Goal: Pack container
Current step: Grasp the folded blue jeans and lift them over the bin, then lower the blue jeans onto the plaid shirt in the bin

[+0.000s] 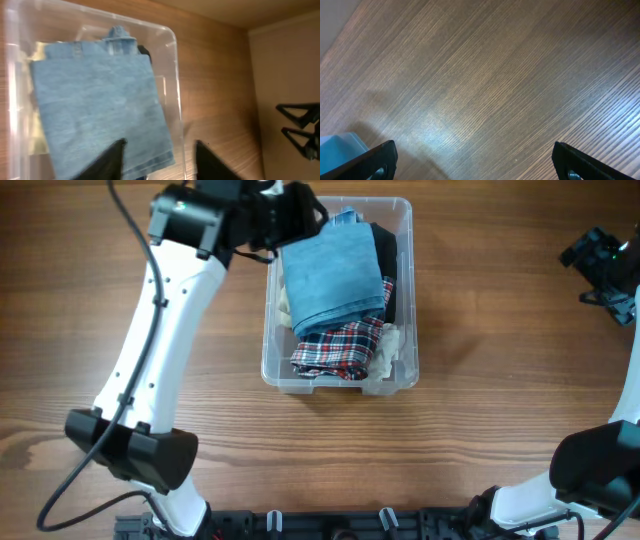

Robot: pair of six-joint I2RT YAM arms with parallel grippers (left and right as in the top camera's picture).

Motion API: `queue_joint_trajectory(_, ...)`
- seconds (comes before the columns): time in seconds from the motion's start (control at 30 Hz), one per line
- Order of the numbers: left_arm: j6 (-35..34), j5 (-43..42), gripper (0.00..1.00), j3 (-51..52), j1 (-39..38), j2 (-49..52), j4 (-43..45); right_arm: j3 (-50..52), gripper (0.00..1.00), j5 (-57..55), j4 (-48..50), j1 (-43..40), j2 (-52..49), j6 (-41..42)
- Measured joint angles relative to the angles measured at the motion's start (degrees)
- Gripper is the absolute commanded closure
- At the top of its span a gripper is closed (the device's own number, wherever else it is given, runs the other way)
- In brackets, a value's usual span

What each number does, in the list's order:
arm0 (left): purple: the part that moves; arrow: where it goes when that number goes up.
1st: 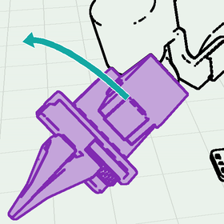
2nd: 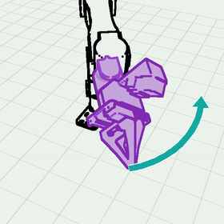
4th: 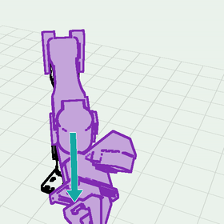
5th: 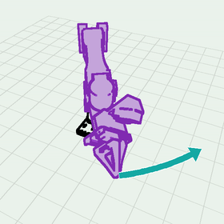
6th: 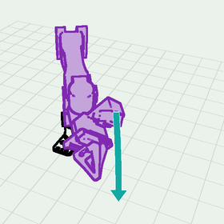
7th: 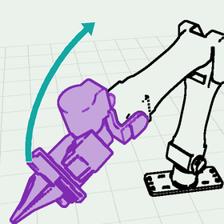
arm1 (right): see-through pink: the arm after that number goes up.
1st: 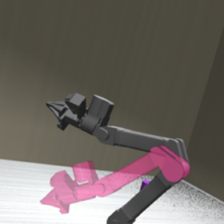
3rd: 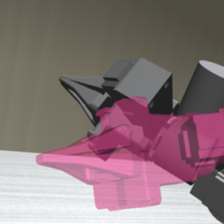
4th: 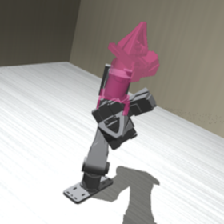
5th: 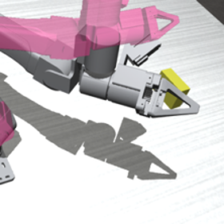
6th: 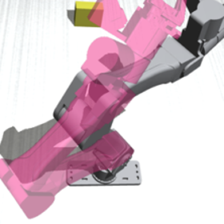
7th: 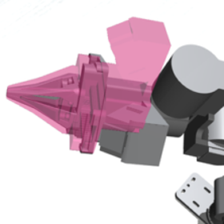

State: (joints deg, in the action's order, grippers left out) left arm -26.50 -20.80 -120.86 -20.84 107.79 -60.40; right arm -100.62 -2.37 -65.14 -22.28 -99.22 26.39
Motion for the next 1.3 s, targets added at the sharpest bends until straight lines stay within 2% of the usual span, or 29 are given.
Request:
queue_joint_trajectory(0.03, 0.15, 0.00, 0.82, 0.00, -0.76, 0.31, 0.31, 0.00, 0.00, 0.00, -0.02, 0.00, 0.00, 0.00)
queue_joint_trajectory(0.13, 0.94, 0.42, 0.92, 0.00, -3.69, 1.92, 1.53, 0.00, 0.00, 0.00, -0.02, 0.00, 0.00, 0.00)
queue_joint_trajectory(0.23, 1.31, 1.11, 0.96, 0.00, -6.23, 4.57, 2.21, 0.00, 0.00, 0.02, -0.02, 0.00, 0.00, 0.00)
queue_joint_trajectory(0.47, 1.64, 1.38, 0.96, 0.00, -7.85, 12.92, 2.16, 0.00, 0.00, 0.02, -0.02, 0.00, 0.00, 0.00)
queue_joint_trajectory(0.67, 1.64, 0.72, 0.96, 0.00, -8.59, 18.69, -2.54, 0.00, 0.00, 0.00, 0.00, 0.00, 0.00, 0.00)
queue_joint_trajectory(1.3, 1.79, -0.11, 0.96, -1.79, -6.71, 20.59, -10.80, 0.00, 0.00, 0.00, -0.02, 0.00, 0.00, 0.00)
